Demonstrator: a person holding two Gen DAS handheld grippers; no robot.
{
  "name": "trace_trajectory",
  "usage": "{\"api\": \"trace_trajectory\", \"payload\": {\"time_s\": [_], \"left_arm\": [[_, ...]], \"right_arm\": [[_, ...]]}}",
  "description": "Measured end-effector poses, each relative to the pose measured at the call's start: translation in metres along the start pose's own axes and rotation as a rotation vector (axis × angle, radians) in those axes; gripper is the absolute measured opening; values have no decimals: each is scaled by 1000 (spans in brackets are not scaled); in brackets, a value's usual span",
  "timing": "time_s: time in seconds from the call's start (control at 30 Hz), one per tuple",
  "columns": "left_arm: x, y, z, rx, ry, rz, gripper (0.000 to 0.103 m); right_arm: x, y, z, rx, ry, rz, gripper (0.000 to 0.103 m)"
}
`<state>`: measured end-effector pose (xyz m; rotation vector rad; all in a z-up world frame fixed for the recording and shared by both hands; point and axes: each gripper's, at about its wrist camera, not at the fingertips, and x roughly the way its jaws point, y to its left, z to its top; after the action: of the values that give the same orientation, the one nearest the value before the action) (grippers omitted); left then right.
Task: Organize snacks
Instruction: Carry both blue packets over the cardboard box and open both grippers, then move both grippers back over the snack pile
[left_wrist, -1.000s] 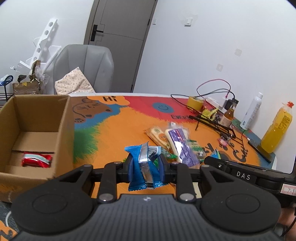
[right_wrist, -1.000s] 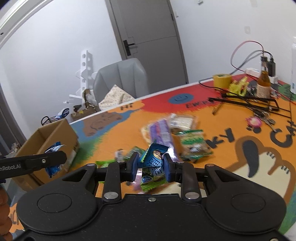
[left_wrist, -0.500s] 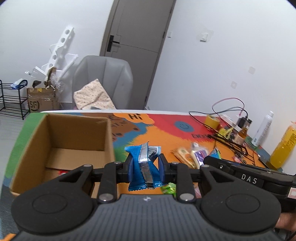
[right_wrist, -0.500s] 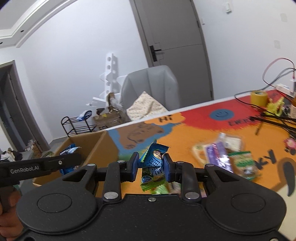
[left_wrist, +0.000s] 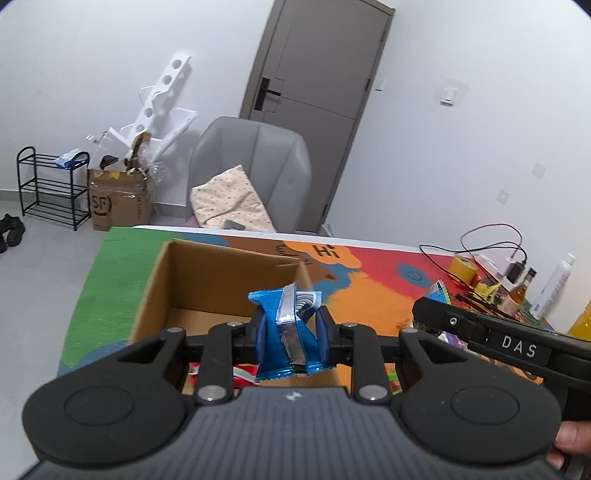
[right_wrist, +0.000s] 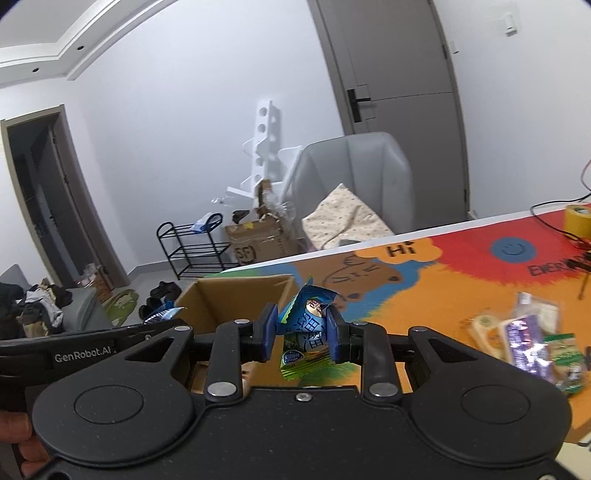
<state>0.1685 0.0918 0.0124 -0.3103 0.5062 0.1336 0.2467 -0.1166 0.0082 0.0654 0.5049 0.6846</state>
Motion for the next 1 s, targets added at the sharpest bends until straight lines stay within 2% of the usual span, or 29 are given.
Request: {"api": "trace_trajectory", "payload": {"time_s": [0.23,0.4,0.53,0.6,0.67,0.83,1.0], "left_arm": [[-4,30,1,-40,32,39,26],[-12,46,3,-57,42,60,32],[-23,51,5,-66,25,78,43],[-26,52,5,-67,21,86,48],[-28,52,4,-67,19,93,59],[-31,47,3,-64,14,95,76],[-29,36,1,-42,22,65,85]], "right_arm": [[15,31,-1,-10,36,75,26],[22,45,-1,6,75,124,28],[21,49,0,16,88,129,36],[19,49,0,18,90,134,45],[16,48,0,14,85,123,45],[10,35,0,24,76,79,45],[1,15,-5,53,73,23,50]]}}
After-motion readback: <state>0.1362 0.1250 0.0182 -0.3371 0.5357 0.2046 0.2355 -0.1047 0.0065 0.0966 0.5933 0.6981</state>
